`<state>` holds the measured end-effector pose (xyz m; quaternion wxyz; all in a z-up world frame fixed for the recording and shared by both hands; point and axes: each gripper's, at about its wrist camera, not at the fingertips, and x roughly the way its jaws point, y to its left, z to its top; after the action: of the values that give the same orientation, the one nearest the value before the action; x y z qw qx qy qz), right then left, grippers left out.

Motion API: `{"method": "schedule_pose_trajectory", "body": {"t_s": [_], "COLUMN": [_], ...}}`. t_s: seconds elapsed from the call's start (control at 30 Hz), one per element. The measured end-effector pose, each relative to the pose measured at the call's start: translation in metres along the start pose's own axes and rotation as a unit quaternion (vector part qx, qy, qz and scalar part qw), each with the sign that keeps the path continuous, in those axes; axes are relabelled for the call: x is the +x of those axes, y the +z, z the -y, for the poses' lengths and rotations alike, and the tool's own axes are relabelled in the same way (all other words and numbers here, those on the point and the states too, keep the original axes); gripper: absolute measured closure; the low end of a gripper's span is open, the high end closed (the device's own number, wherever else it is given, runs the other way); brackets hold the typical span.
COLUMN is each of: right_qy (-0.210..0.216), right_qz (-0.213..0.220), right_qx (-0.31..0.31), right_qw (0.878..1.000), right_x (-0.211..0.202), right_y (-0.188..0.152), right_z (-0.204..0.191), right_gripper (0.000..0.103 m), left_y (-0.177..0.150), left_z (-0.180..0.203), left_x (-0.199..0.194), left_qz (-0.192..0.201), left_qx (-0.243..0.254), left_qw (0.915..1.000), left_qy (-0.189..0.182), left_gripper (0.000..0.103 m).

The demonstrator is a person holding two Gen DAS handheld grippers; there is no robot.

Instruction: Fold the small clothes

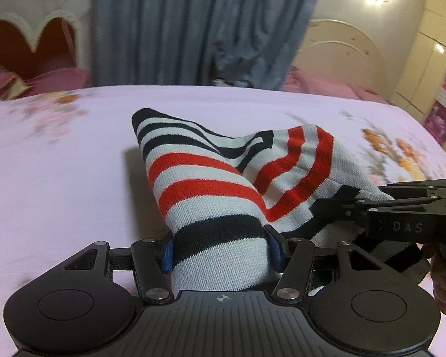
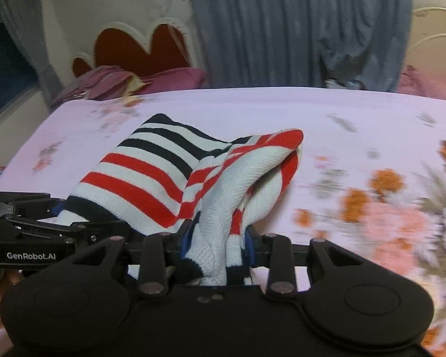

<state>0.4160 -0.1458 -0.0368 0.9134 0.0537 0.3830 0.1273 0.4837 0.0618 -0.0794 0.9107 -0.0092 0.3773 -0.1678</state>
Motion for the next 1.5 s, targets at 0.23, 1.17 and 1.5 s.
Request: {"method": "schedule_pose_trajectory", "body": {"t_s": [0.23, 1.17, 1.5], "right_qy": [0.033, -0.076, -0.082], "right_qz": [-0.016, -0.059, -0.029], "right_qx": [-0.007, -0.061, -0.056], "right_qw": [0.999, 0.994, 0.995], "right_x": [0.041, 0.096, 0.069], "right_y": [-0.005, 0.007, 0.003], "right_z": [-0.067, -0.059, -0.058], "right_gripper": [0.07, 0.087, 0.08], "left_y": [-0.029, -0.018, -0.019], "left_z": [-0.081, -0.105, -0.093], "left_x": [-0.012, 0.042, 0.006], "left_qz": [-0.015, -0.004, 0.02], "left_qx": [-0.02, 0.031, 0.067], "left_qw": [0.9996, 0.9988, 0.997], "left_qy": [0.016, -0.038, -0.031], "left_gripper": [0.046, 0.057, 0.057]}}
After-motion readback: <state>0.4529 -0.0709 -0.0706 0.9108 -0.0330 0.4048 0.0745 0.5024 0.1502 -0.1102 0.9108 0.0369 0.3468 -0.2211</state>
